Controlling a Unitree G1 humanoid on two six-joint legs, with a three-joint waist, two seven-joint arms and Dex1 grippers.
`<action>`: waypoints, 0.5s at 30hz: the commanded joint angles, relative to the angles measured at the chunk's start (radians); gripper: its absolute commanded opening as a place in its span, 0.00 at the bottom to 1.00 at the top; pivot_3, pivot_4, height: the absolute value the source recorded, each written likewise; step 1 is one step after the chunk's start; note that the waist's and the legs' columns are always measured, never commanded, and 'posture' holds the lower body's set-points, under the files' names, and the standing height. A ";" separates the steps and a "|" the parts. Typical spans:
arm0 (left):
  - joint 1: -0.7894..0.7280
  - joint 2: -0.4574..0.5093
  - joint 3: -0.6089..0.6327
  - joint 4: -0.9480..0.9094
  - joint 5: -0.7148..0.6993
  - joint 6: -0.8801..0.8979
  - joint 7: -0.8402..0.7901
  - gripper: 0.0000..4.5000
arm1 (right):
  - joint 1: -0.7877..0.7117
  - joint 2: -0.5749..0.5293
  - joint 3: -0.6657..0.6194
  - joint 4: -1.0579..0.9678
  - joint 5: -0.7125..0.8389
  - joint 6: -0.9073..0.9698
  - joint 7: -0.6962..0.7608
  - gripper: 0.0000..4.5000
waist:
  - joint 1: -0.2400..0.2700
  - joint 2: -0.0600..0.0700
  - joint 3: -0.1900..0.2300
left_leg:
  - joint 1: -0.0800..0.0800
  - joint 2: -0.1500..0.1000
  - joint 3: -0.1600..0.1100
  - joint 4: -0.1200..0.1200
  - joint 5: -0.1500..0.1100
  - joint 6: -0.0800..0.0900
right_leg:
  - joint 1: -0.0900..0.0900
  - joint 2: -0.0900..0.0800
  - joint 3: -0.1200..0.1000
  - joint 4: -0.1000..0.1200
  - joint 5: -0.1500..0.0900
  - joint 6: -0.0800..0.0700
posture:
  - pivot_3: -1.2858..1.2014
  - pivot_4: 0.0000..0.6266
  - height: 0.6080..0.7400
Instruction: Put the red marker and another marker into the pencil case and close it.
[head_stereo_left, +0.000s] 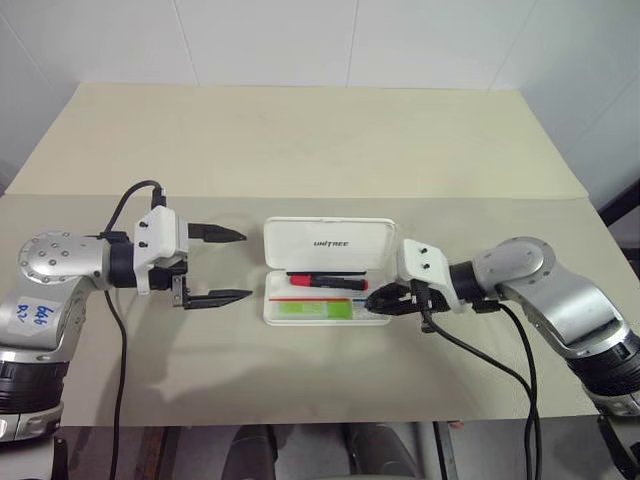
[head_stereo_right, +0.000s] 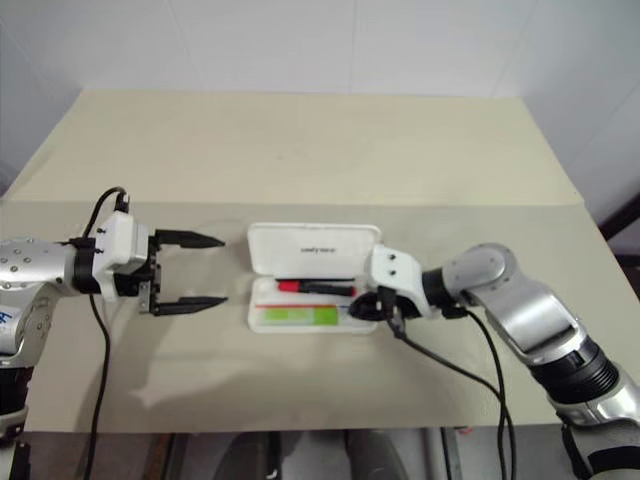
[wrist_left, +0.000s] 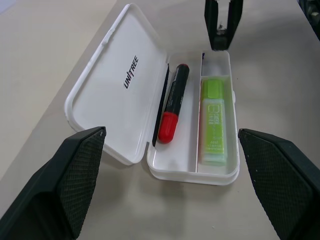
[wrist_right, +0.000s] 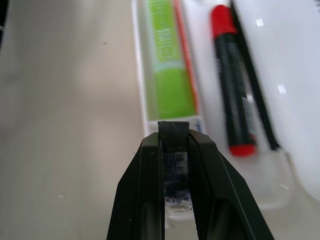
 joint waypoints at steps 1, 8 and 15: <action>0.002 0.017 0.030 -0.039 -0.021 0.007 0.012 1.00 | -0.005 0.020 0.015 -0.009 -0.024 -0.017 -0.003 0.07 | 0.001 0.000 0.000 | 0.000 0.000 0.000 0.000 0.000 0.000 | 0.000 0.000 0.000 0.000 0.000 0.000 | 0.52 0.24 1.00; 0.005 0.014 0.032 -0.056 -0.023 0.020 0.026 1.00 | -0.018 0.069 0.049 0.032 -0.073 -0.057 0.005 0.07 | 0.000 0.000 0.000 | 0.000 0.000 0.000 0.002 0.000 0.000 | 0.000 0.000 0.000 0.001 0.000 0.000 | 0.52 0.24 1.00; 0.010 0.009 0.038 -0.064 -0.025 0.023 0.039 1.00 | -0.039 0.064 0.039 0.088 -0.111 -0.118 0.035 0.07 | -0.001 0.000 0.000 | 0.001 0.000 0.000 0.007 0.000 0.000 | 0.001 0.000 0.000 0.005 0.000 0.000 | 0.52 0.24 1.00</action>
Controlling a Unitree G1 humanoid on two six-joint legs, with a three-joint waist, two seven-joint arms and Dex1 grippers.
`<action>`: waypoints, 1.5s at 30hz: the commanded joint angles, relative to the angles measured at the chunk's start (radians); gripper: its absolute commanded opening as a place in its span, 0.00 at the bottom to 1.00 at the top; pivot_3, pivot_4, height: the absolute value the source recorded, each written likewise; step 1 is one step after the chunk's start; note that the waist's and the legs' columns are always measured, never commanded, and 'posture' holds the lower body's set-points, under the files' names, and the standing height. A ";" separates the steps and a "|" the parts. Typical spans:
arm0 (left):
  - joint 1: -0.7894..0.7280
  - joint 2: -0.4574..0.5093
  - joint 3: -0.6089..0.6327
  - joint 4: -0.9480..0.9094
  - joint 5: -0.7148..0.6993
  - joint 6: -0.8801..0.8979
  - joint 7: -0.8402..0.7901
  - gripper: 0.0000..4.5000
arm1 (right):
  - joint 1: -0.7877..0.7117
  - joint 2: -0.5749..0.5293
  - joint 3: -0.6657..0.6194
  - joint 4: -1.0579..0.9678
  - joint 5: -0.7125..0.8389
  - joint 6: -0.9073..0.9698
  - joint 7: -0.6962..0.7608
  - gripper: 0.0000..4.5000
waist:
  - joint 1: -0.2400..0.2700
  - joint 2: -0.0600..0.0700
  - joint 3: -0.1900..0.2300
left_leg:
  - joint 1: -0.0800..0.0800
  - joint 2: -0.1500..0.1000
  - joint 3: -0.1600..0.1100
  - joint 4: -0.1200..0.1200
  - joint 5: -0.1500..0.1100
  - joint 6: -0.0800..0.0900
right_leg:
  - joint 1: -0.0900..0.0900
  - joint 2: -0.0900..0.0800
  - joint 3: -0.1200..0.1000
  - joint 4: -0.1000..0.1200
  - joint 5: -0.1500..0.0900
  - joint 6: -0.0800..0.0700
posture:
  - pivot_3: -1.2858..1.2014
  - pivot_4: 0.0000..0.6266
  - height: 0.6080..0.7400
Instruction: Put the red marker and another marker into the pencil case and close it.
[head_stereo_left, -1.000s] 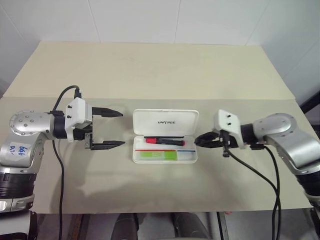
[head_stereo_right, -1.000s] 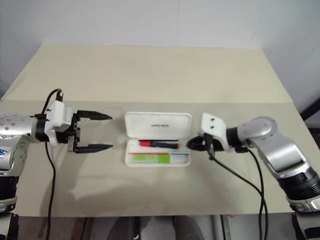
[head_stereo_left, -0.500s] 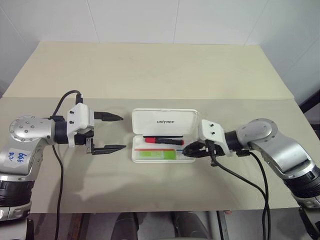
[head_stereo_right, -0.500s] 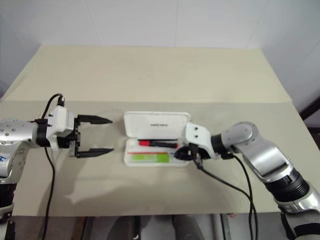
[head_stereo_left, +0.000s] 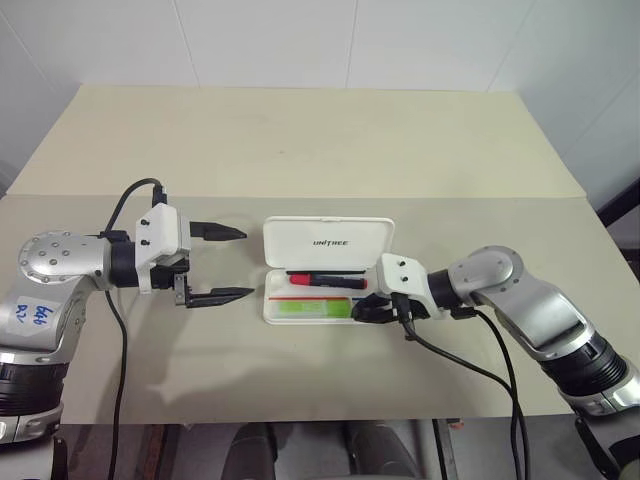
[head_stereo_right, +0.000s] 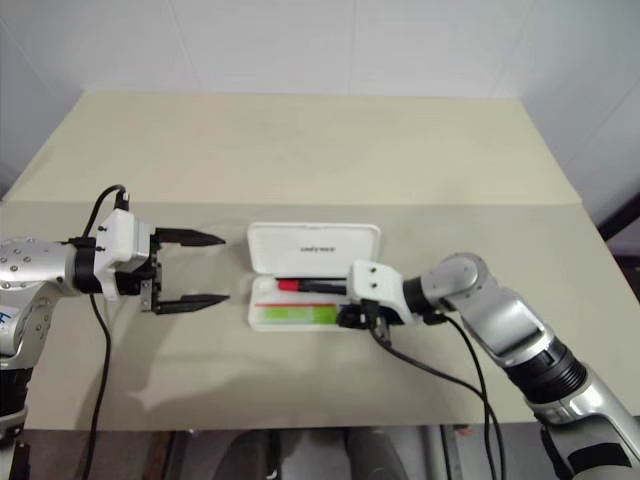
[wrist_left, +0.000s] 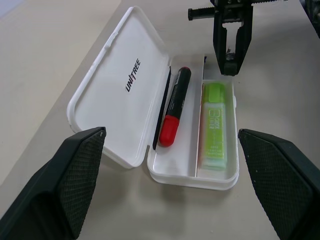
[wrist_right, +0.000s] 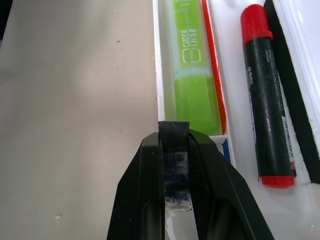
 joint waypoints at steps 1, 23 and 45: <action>0.008 0.008 0.031 -0.038 -0.023 -0.004 0.011 1.00 | -0.027 -0.006 -0.020 0.020 -0.023 -0.032 0.011 0.07 | 0.000 0.000 0.000 | 0.000 0.000 0.000 0.000 0.000 0.000 | 0.000 0.000 0.000 0.000 0.000 0.000 | 0.52 0.24 1.00; -0.043 -0.001 0.003 0.005 -0.012 -0.028 0.002 1.00 | -0.054 0.043 -0.223 0.053 0.129 -0.146 0.080 0.99 | 0.001 0.000 0.000 | 0.000 0.000 0.000 -0.001 0.000 0.000 | -0.001 0.000 0.000 0.000 0.000 0.000 | 0.52 0.24 1.00; -0.181 -0.042 0.039 0.229 -0.054 -0.039 -0.008 0.68 | 0.233 -0.065 -0.637 0.054 0.331 -0.293 0.101 1.00 | 0.002 0.000 0.000 | 0.001 0.000 0.000 0.000 0.000 0.000 | 0.002 0.000 0.000 0.000 0.000 0.001 | 0.52 0.24 1.00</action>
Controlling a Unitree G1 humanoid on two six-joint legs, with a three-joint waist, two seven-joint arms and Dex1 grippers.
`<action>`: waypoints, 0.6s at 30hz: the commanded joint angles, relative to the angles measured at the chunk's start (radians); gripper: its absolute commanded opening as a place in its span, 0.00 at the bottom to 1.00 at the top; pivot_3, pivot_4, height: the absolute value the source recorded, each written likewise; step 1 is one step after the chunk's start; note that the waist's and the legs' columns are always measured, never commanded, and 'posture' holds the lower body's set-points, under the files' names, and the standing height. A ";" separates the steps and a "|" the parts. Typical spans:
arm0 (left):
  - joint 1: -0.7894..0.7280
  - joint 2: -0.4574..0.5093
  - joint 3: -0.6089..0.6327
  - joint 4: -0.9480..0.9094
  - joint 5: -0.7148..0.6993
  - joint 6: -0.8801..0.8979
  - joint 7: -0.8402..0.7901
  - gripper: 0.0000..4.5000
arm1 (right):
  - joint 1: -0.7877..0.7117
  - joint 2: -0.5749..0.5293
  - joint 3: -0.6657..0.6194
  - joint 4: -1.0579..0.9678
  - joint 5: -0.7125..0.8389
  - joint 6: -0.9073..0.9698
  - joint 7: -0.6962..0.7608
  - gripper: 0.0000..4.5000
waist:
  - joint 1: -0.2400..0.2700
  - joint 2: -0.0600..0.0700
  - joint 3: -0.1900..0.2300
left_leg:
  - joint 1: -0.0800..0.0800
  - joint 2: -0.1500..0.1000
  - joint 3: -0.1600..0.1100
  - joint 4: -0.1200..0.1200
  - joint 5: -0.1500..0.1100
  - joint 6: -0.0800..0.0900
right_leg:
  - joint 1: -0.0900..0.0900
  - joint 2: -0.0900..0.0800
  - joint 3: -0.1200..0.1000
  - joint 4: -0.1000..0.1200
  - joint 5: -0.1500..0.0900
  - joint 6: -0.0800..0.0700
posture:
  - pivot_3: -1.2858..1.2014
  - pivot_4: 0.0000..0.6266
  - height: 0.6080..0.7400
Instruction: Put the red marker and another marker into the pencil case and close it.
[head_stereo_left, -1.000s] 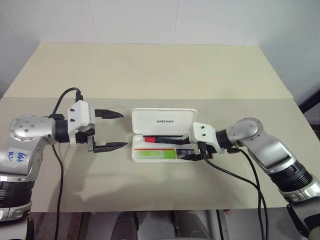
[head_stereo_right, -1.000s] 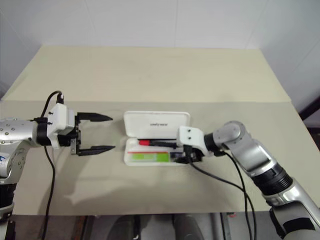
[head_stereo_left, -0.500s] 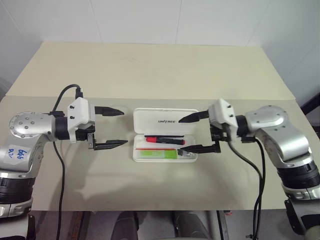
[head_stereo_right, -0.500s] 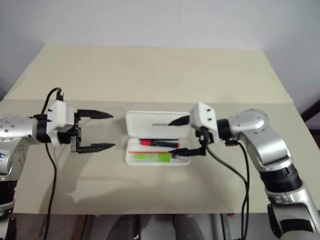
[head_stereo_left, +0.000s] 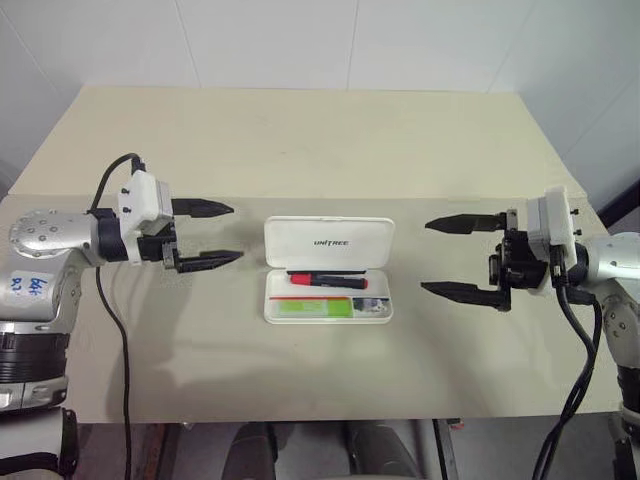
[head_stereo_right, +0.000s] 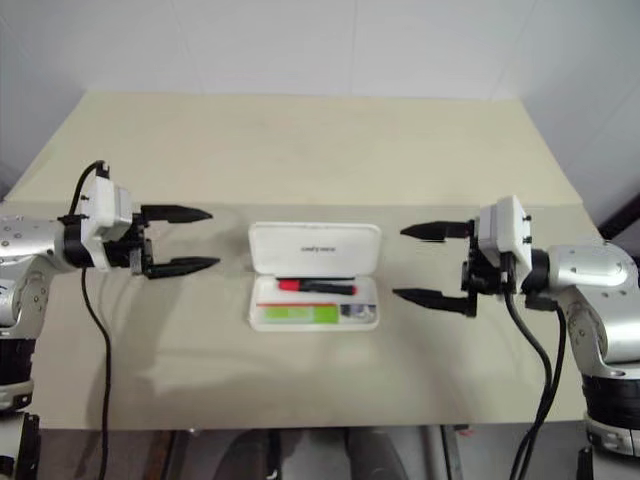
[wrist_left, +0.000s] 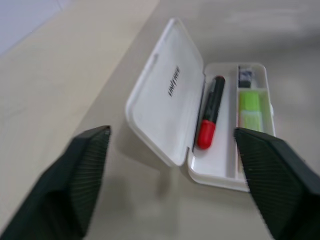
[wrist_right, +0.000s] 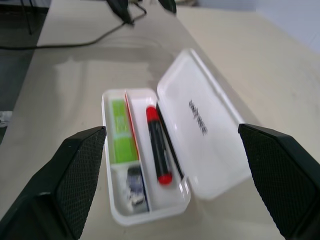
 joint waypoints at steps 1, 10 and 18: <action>-0.023 -0.014 0.042 0.023 -0.032 -0.005 0.016 0.59 | -0.015 -0.012 -0.033 0.002 -0.006 -0.036 -0.030 1.00 | -0.002 0.000 0.000 | 0.000 0.000 0.000 0.000 0.000 0.000 | 0.000 0.000 0.000 0.000 0.000 0.000 | 0.52 0.24 1.00; -0.056 -0.041 0.048 0.095 -0.046 0.001 0.017 0.00 | -0.059 0.000 -0.028 -0.008 0.051 0.008 -0.076 1.00 | 0.000 0.000 0.000 | 0.000 0.000 0.000 0.000 0.000 0.000 | 0.000 0.000 0.000 0.001 0.000 0.000 | 0.52 0.24 1.00; -0.136 -0.123 0.001 0.234 0.065 -0.037 0.153 0.00 | -0.125 0.037 -0.058 -0.084 0.235 0.160 -0.189 1.00 | 0.001 0.000 0.000 | 0.001 0.000 -0.001 0.001 0.000 0.000 | 0.000 0.000 0.000 0.002 0.000 0.001 | 0.52 0.24 1.00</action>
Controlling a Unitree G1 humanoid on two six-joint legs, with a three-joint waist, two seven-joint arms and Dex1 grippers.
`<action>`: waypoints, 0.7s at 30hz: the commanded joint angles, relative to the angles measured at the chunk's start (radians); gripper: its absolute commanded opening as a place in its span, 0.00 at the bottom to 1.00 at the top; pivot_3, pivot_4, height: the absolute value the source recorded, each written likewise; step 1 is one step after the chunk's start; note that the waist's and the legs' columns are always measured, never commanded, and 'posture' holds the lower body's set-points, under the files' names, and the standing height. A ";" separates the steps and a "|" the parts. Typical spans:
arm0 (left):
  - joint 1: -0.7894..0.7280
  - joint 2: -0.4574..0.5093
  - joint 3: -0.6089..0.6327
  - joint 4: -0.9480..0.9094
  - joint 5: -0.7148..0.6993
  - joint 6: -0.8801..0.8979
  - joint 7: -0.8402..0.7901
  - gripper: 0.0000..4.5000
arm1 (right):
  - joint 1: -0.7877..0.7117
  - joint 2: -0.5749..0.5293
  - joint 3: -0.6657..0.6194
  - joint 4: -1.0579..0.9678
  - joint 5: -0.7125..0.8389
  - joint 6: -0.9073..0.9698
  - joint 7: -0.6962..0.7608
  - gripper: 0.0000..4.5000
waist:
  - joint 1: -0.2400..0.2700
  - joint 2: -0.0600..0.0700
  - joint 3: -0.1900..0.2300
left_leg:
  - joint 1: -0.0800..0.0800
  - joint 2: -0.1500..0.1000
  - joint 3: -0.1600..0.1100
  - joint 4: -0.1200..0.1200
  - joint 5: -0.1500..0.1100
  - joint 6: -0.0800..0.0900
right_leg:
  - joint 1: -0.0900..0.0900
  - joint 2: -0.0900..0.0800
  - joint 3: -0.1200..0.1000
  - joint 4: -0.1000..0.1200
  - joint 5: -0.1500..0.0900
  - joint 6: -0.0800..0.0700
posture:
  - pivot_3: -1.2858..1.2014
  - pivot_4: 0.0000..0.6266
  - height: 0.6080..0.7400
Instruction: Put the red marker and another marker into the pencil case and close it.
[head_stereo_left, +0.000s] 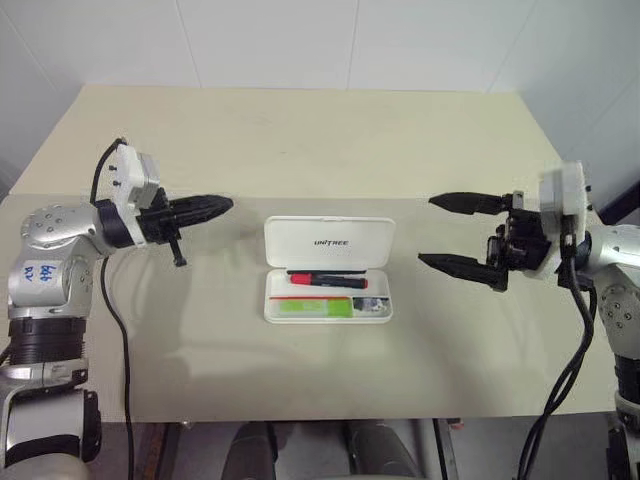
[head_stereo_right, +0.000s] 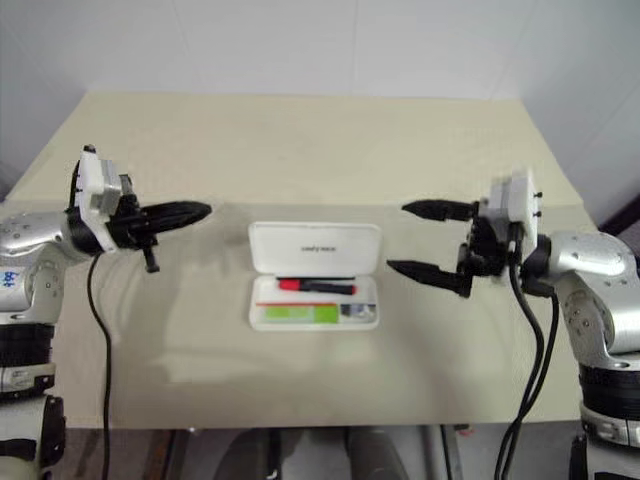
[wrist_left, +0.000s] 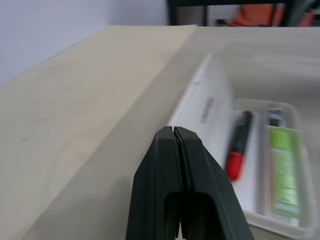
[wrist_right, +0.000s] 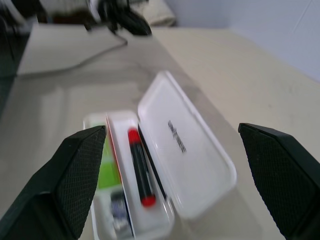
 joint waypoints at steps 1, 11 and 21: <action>-0.047 -0.044 -0.045 0.056 0.070 -0.034 0.067 0.00 | -0.030 0.002 -0.038 -0.060 0.063 0.032 -0.036 1.00 | 0.001 0.000 0.000 | 0.000 0.000 0.000 0.000 0.000 0.000 | 0.000 0.000 0.000 0.000 0.000 0.000 | 0.52 0.24 1.00; -0.098 -0.181 -0.172 0.122 0.149 -0.104 0.047 0.00 | 0.012 -0.001 -0.002 -0.089 0.009 -0.006 -0.036 1.00 | 0.003 0.000 0.000 | -0.003 -0.001 0.000 -0.001 0.000 0.000 | -0.001 0.000 0.000 -0.002 0.000 0.001 | 0.52 0.24 1.00; -0.026 -0.128 -0.203 -0.029 0.114 -0.086 -0.123 0.00 | 0.031 0.005 -0.005 -0.094 0.004 -0.020 -0.043 1.00 | 0.002 0.000 0.000 | -0.002 -0.001 0.000 -0.001 0.000 0.000 | -0.001 0.000 0.000 -0.002 0.000 0.001 | 0.52 0.24 1.00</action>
